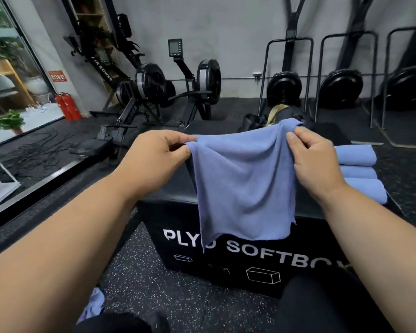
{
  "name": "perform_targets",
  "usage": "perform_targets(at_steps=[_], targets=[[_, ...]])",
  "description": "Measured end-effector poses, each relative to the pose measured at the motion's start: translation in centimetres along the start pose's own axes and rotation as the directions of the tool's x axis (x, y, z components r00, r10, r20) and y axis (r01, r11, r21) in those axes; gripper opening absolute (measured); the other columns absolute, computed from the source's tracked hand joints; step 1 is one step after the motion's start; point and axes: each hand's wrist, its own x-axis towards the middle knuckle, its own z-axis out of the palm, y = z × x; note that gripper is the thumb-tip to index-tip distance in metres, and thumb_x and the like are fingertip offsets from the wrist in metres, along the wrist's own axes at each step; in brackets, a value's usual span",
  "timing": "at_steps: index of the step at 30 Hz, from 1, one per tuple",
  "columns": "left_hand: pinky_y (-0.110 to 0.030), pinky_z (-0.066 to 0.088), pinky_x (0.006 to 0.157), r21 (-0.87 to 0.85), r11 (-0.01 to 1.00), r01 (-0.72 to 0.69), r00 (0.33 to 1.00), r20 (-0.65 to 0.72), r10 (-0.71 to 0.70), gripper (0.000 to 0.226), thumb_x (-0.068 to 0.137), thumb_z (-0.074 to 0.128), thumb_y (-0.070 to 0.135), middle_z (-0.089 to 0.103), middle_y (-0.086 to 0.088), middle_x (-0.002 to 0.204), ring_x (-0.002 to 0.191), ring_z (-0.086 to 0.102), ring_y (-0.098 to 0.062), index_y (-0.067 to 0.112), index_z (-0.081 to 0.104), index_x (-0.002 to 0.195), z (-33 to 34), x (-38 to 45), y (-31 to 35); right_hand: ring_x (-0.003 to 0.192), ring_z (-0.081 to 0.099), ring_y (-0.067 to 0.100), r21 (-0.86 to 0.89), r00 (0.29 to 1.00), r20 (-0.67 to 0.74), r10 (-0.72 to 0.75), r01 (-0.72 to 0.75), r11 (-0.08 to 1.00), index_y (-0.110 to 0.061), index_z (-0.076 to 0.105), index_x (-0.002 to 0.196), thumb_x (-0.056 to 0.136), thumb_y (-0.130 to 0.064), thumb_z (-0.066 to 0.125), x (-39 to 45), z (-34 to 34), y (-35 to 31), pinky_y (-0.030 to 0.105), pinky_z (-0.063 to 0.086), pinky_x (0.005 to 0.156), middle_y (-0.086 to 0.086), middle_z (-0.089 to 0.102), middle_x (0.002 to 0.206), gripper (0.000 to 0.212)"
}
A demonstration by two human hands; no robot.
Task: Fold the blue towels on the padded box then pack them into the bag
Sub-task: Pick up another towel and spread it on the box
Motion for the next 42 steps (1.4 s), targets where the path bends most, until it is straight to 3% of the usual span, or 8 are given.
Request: perform_targets(at_steps=[4,8,12,15,22,27,37,42], targets=[[-0.033,0.056,0.099,0.003,0.999,0.034,0.999,0.040,-0.034,0.020,0.101,0.065,0.040,0.077,0.027,0.106,0.103,0.069,0.007,0.040,0.080,0.114,1.7,5.7,-2.1,0.080,0.054,0.011,-0.062,1.000,0.006,-0.015,0.015,0.998,-0.001,0.069,0.097,0.106,-0.023,0.056,5.4,1.0,2.3,0.026,0.046,0.081,0.011,0.068,0.090,0.027],[-0.037,0.057,0.069,0.036,0.992,0.125,0.991,0.049,-0.126,0.023,0.099,0.059,0.039,0.079,0.005,0.087,0.069,0.061,-0.011,0.048,0.080,0.101,4.8,12.9,-7.5,0.072,0.049,0.007,-0.250,0.996,0.077,0.046,-0.025,0.968,-0.017,0.064,0.081,0.105,-0.022,0.052,12.6,4.6,6.5,0.031,0.044,0.073,-0.007,0.062,0.077,0.027],[-0.036,0.055,0.098,0.222,0.945,0.240,0.945,0.170,-0.279,0.028,0.097,0.064,0.022,0.080,0.000,0.112,0.102,0.070,-0.015,0.031,0.078,0.120,9.3,17.5,-16.7,0.096,0.066,0.025,-0.475,0.842,0.319,0.435,-0.255,0.842,0.001,0.070,0.109,0.102,-0.026,0.059,16.2,8.3,13.8,0.037,0.050,0.083,0.007,0.073,0.104,0.030],[-0.025,0.048,0.100,0.319,0.909,0.268,0.897,0.262,-0.356,0.041,0.095,0.065,0.009,0.076,0.000,0.123,0.113,0.070,-0.018,0.018,0.070,0.134,11.6,15.8,-21.0,0.116,0.066,0.033,-0.584,0.824,0.342,0.451,-0.190,0.789,0.003,0.068,0.126,0.098,-0.026,0.065,14.5,9.0,16.6,0.039,0.052,0.097,0.017,0.071,0.126,0.040],[-0.015,0.034,0.115,0.091,0.996,-0.006,0.918,0.396,-0.031,0.061,0.077,0.082,0.007,0.057,0.028,0.138,0.132,0.049,0.009,0.041,0.072,0.127,16.3,3.7,-22.2,0.107,0.066,-0.007,-0.435,0.734,0.571,0.368,-0.110,0.894,-0.044,0.076,0.111,0.086,-0.023,0.084,3.0,5.1,18.5,0.012,0.049,0.094,-0.026,0.072,0.115,0.033],[-0.031,0.035,0.117,0.195,0.955,-0.222,0.882,0.458,0.112,0.083,0.071,0.090,0.014,0.044,0.011,0.156,0.140,0.041,-0.013,0.046,0.060,0.141,19.9,0.6,-22.4,0.137,0.036,-0.014,-0.518,0.640,0.697,0.322,0.140,0.844,-0.053,0.072,0.121,0.079,-0.036,0.090,0.8,2.5,19.5,0.004,0.020,0.113,-0.036,0.047,0.143,0.049],[-0.024,0.043,0.095,0.080,0.997,0.008,0.954,0.297,-0.032,0.007,0.091,0.081,0.033,0.063,0.023,0.113,0.109,0.058,-0.006,0.034,0.075,0.088,20.6,1.9,-21.1,0.114,0.057,-0.009,-0.422,0.784,0.532,0.320,-0.083,0.903,-0.036,0.081,0.089,0.095,-0.033,0.074,0.4,2.4,20.3,0.016,0.041,0.102,-0.030,0.073,0.110,0.010],[-0.036,0.044,0.071,-0.196,0.880,0.432,0.899,0.173,-0.403,0.038,0.101,0.066,0.044,0.056,0.006,0.072,0.068,0.049,-0.010,0.012,0.060,0.082,20.2,2.9,-21.0,0.065,0.048,0.005,-0.334,0.860,0.294,0.417,-0.317,0.888,-0.018,0.068,0.080,0.102,-0.032,0.064,2.3,3.1,20.2,0.028,0.040,0.066,-0.013,0.059,0.069,0.026]])
